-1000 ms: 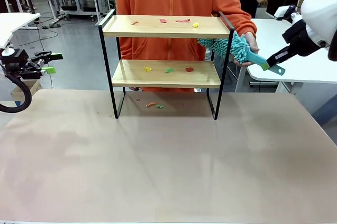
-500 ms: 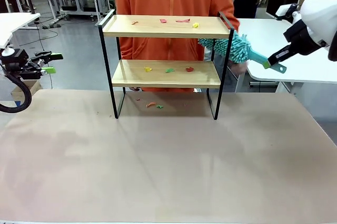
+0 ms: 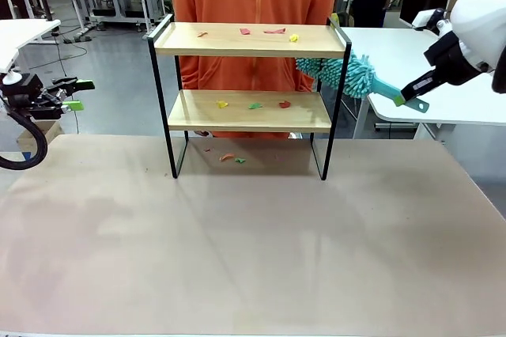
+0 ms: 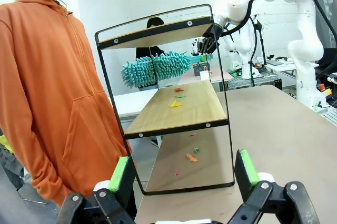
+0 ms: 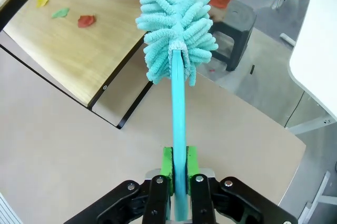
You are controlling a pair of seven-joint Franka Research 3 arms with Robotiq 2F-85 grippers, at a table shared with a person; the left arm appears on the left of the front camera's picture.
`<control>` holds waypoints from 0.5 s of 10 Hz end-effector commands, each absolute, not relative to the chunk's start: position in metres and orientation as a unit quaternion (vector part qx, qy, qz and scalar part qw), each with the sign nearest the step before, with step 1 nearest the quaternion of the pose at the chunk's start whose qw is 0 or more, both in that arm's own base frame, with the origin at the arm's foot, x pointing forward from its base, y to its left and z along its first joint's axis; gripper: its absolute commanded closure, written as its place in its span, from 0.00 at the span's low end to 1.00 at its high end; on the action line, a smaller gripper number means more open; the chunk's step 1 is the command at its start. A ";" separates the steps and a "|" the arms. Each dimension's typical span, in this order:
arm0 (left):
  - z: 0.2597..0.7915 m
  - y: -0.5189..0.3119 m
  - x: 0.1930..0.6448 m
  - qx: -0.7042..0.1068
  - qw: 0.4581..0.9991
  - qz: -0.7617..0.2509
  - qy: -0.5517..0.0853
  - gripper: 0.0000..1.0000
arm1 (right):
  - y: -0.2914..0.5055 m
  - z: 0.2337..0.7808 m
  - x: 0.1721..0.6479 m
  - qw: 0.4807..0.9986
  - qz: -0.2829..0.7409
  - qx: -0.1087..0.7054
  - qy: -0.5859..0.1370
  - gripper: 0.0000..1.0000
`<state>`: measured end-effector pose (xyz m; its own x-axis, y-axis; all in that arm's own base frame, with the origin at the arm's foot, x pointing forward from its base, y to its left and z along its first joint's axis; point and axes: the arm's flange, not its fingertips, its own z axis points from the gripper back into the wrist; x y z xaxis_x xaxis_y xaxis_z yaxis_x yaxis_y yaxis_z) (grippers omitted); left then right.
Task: Clean the shelf.
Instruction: Clean the specific section of the Shelf indicated by the human with the Duster.
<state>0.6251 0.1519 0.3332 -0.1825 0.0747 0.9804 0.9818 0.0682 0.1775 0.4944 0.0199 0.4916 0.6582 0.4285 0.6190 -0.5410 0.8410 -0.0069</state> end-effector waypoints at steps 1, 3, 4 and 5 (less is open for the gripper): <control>0.334 0.150 0.622 -0.451 0.447 -0.513 -0.578 0.00 | 0.021 0.495 0.493 0.906 0.268 0.089 -0.314 1.00; 0.334 0.150 0.622 -0.451 0.447 -0.513 -0.578 0.00 | 0.021 0.495 0.493 0.906 0.268 0.089 -0.314 1.00; 0.334 0.150 0.622 -0.451 0.447 -0.513 -0.578 0.00 | 0.020 0.492 0.494 0.906 0.267 0.089 -0.315 0.87; 0.334 0.150 0.622 -0.451 0.447 -0.513 -0.578 0.00 | -0.001 0.490 0.486 0.910 0.271 0.072 -0.304 0.87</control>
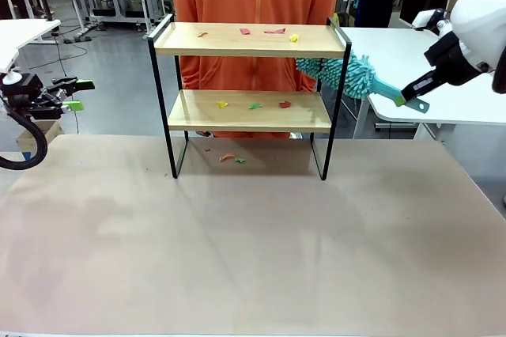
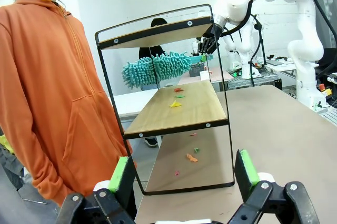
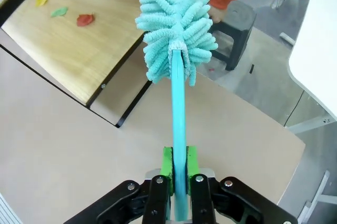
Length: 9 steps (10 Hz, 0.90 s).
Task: Clean the shelf.
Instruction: Clean the specific section of the Shelf indicated by the human with the Duster.
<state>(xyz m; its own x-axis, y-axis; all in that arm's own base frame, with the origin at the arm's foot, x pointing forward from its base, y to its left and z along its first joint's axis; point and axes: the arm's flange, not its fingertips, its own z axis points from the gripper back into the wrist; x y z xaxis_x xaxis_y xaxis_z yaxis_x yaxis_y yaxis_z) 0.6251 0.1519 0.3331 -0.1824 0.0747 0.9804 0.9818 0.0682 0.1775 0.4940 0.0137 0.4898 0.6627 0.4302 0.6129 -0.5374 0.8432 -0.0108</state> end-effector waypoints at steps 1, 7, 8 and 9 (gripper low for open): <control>0.334 0.150 0.622 -0.451 0.447 -0.513 -0.578 0.00 | -0.022 0.492 0.474 0.911 0.284 0.060 -0.293 0.87; 0.334 0.150 0.622 -0.451 0.447 -0.513 -0.578 0.00 | -0.105 0.544 0.390 0.913 0.384 -0.018 -0.135 0.87; 0.334 0.150 0.622 -0.451 0.447 -0.513 -0.578 0.00 | -0.110 0.550 0.377 0.907 0.406 0.002 -0.109 0.87; 0.334 0.150 0.622 -0.451 0.447 -0.513 -0.578 0.00 | -0.112 0.556 0.364 0.897 0.433 0.013 -0.081 0.87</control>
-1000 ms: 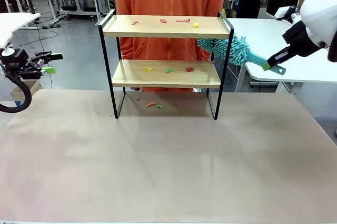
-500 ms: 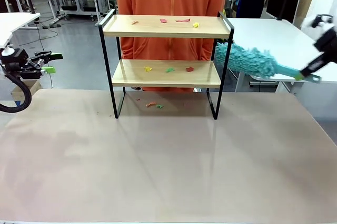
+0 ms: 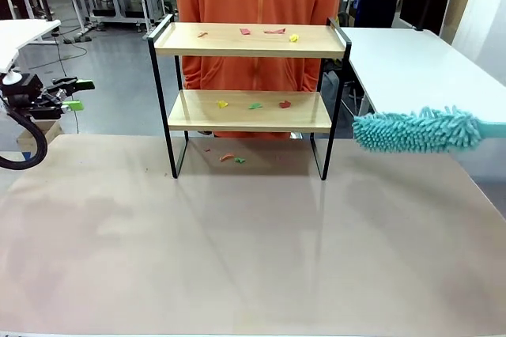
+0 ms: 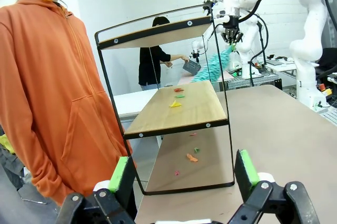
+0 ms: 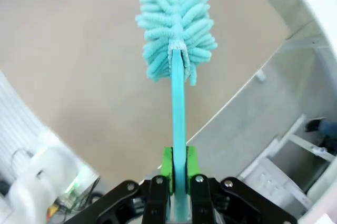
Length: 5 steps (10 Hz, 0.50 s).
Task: Clean the shelf.
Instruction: Clean the specific section of the Shelf indicated by the human with the Duster.
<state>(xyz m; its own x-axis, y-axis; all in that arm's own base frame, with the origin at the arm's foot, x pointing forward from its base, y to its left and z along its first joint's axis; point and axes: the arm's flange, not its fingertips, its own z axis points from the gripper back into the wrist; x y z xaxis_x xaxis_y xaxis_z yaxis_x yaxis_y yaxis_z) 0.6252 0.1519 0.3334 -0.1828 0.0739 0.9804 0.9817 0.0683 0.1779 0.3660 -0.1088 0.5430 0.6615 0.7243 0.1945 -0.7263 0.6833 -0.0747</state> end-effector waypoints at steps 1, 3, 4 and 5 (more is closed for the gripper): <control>0.334 0.150 0.622 -0.451 0.447 -0.513 -0.578 0.00 | -0.119 0.589 0.333 0.877 0.478 0.030 -0.048 0.87; 0.334 0.150 0.622 -0.451 0.447 -0.513 -0.578 0.00 | -0.095 0.595 0.315 0.832 0.550 0.067 -0.023 0.87; 0.334 0.150 0.622 -0.451 0.447 -0.513 -0.578 0.00 | -0.078 0.595 0.313 0.810 0.580 0.081 -0.019 0.87; 0.334 0.150 0.622 -0.451 0.447 -0.513 -0.578 0.00 | -0.056 0.592 0.311 0.789 0.607 0.096 -0.016 0.87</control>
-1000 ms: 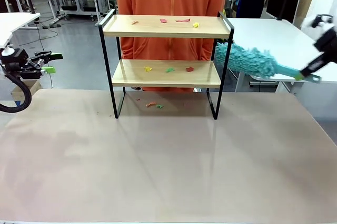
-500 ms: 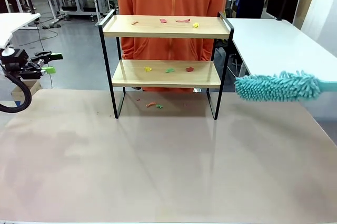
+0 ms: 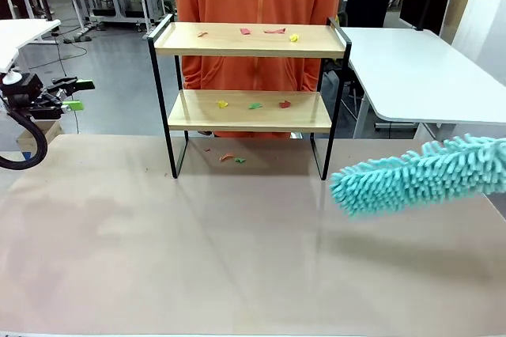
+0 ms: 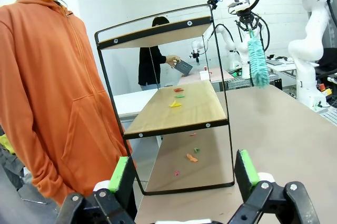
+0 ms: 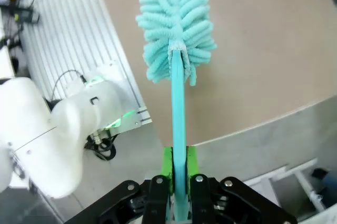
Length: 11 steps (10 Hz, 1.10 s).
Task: Clean the shelf.
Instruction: Clean the specific section of the Shelf indicated by the human with the Duster.
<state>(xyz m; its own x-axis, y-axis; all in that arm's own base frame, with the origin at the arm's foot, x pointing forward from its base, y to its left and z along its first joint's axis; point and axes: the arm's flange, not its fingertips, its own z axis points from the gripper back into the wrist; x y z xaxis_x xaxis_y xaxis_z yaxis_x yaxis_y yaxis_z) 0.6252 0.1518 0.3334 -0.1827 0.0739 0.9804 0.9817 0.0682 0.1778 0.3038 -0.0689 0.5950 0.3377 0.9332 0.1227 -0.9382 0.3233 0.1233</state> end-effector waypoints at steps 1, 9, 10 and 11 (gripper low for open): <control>0.334 0.150 0.622 -0.451 0.447 -0.513 -0.578 0.00 | -0.037 0.585 0.313 0.771 0.628 0.103 -0.015 0.87; 0.334 0.150 0.622 -0.451 0.447 -0.513 -0.578 0.00 | 0.030 0.538 0.328 0.742 0.656 0.138 0.018 0.87; 0.334 0.150 0.622 -0.451 0.447 -0.513 -0.578 0.00 | 0.030 0.538 0.328 0.742 0.656 0.138 0.018 0.87; 0.334 0.150 0.622 -0.451 0.447 -0.513 -0.578 0.00 | 0.030 0.538 0.328 0.742 0.656 0.138 0.018 0.87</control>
<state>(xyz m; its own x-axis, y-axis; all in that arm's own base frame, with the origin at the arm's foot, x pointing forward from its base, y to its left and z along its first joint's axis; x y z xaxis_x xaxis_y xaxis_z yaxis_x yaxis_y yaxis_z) 0.6251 0.1519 0.3330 -0.1821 0.0740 0.9805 0.9818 0.0683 0.1772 0.3317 0.0334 0.5313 0.1490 0.9745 0.1676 -0.9668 0.1080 0.2314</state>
